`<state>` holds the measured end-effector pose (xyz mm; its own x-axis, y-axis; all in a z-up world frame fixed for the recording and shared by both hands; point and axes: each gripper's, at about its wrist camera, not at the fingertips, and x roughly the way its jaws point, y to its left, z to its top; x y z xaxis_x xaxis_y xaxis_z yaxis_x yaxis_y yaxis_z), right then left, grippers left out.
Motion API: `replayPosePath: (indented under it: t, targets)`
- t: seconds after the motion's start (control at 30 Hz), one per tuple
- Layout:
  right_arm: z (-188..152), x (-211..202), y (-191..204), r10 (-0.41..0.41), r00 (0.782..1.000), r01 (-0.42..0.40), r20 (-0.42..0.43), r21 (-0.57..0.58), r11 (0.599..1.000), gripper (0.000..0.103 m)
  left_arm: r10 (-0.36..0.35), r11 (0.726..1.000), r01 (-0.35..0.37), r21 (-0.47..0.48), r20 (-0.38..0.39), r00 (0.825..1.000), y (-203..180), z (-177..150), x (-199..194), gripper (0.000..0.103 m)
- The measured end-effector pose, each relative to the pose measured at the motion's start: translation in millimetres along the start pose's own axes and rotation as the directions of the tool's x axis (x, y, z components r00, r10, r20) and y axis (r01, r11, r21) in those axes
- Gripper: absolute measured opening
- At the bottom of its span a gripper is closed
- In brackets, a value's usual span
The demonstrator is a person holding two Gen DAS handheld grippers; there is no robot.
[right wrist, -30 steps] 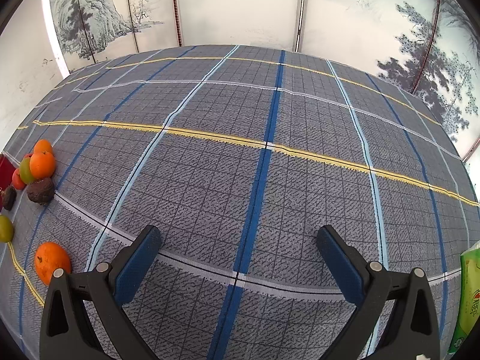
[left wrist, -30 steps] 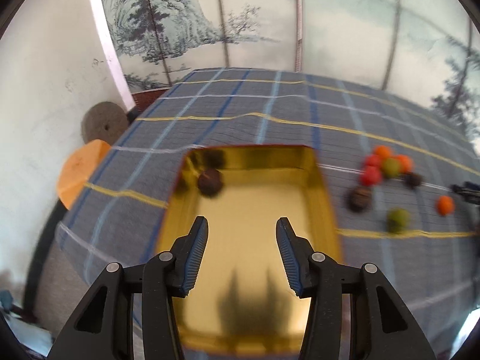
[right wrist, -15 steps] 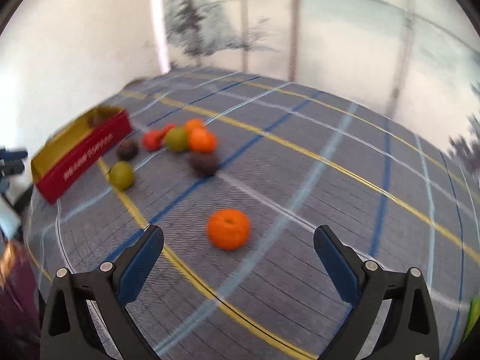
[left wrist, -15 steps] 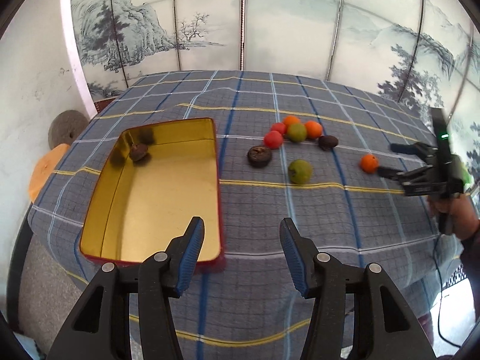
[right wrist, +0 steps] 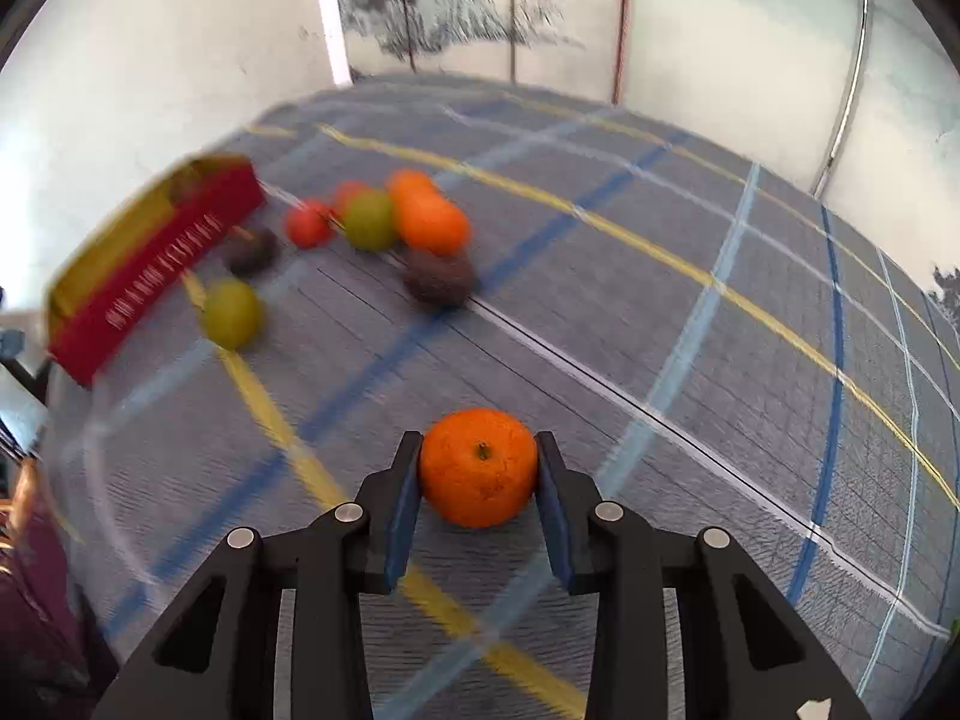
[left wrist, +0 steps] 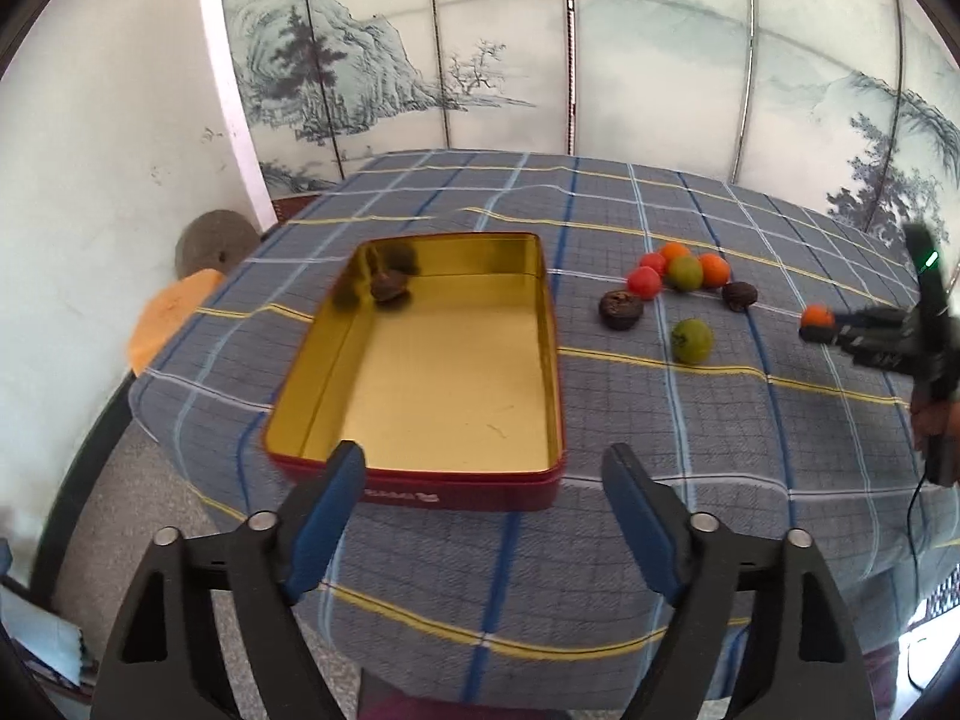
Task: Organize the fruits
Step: 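Carry the mandarin into the toffee tin and open the right gripper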
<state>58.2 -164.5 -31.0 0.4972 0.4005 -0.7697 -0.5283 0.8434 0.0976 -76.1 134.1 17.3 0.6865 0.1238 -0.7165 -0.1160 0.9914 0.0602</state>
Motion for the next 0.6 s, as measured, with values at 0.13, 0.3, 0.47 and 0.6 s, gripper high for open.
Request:
replayPosePath:
  t: [0.13,0.3,0.47,0.6]
  targets:
    - [35,-22,53,0.150,0.985,-0.145,0.083,-0.063,0.987,0.033,0.005,1.000,-0.006,-0.031,-0.026,1.000,12,-1,0,0.099]
    - [80,-9,130,0.296,0.953,-0.281,0.059,-0.181,0.943,0.034,0.063,0.997,-0.064,-0.048,-0.023,0.998,28,-2,-1,0.100]
    - [118,33,184,0.352,0.936,-0.342,-0.002,-0.237,0.909,0.034,0.119,0.991,-0.121,-0.049,-0.042,0.992,42,-7,4,0.100]
    - [132,68,208,0.349,0.935,-0.354,-0.062,-0.233,0.906,0.034,0.132,0.989,-0.134,-0.057,-0.037,0.991,54,-11,5,0.100]
